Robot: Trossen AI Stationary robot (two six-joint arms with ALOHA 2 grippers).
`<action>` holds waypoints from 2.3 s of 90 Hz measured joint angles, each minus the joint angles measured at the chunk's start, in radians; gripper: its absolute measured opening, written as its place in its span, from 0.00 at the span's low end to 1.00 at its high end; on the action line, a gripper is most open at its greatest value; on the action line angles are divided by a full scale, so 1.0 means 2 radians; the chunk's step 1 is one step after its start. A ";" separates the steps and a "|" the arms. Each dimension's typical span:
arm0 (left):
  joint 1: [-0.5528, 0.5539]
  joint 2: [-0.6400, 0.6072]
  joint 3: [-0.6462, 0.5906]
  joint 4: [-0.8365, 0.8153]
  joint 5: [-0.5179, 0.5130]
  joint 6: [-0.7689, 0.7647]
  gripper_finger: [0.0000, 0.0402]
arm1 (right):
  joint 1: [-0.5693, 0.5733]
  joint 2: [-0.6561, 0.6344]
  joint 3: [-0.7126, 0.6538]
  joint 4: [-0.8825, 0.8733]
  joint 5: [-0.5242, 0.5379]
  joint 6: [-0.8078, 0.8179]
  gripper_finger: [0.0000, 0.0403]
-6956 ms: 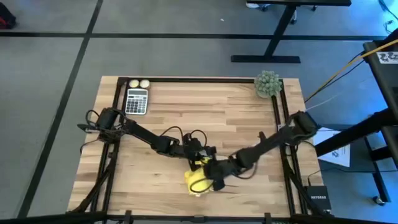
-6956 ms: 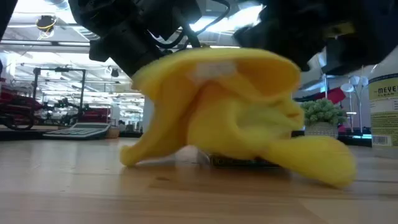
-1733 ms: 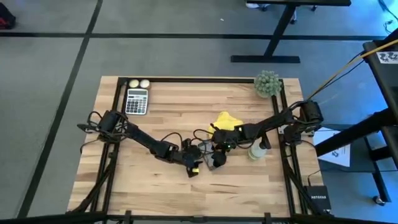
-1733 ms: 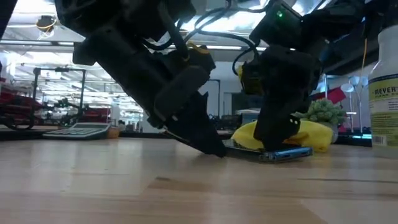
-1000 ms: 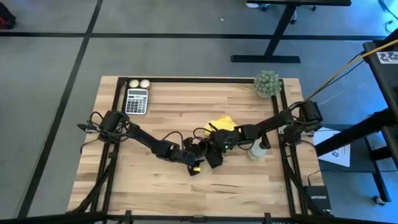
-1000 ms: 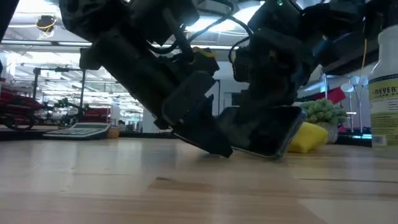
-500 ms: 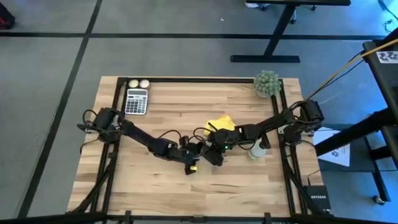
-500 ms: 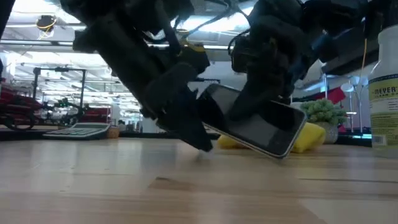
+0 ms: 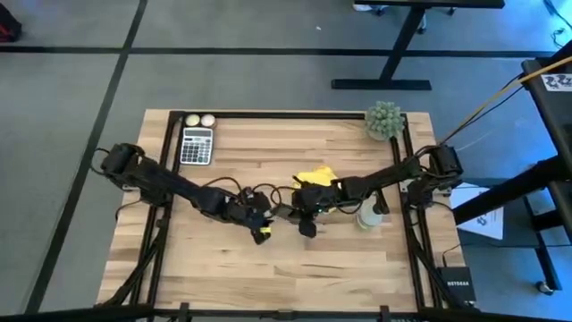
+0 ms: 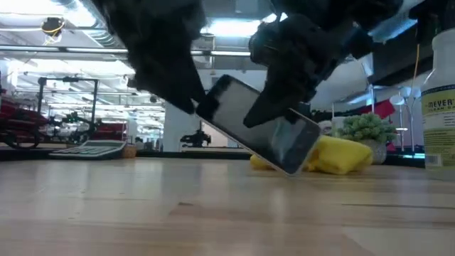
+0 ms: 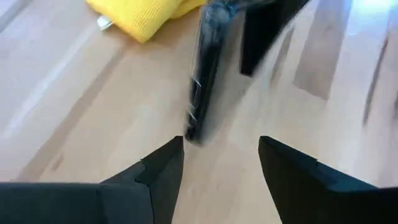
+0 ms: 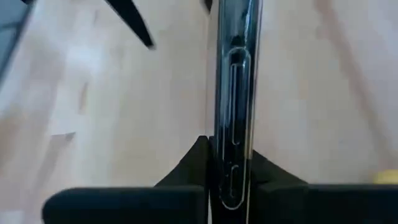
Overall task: Apply microfiber cloth
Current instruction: Spray the back of the black cellphone using the white spray bottle
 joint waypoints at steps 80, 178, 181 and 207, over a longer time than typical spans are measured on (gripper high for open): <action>0.027 -0.139 0.000 -0.090 0.030 -0.019 0.48 | 0.115 -0.001 0.116 -0.114 0.295 -0.471 0.03; 0.130 -0.136 0.000 0.148 0.307 -0.018 0.48 | 0.179 -0.002 0.120 0.120 0.463 -0.854 0.03; 0.129 -0.136 0.000 0.148 0.313 -0.016 0.48 | 0.179 -0.002 0.120 0.134 0.463 -0.867 0.03; 0.108 -0.133 0.001 0.155 0.335 0.021 0.38 | 0.175 -0.002 0.120 0.155 0.463 -0.892 0.03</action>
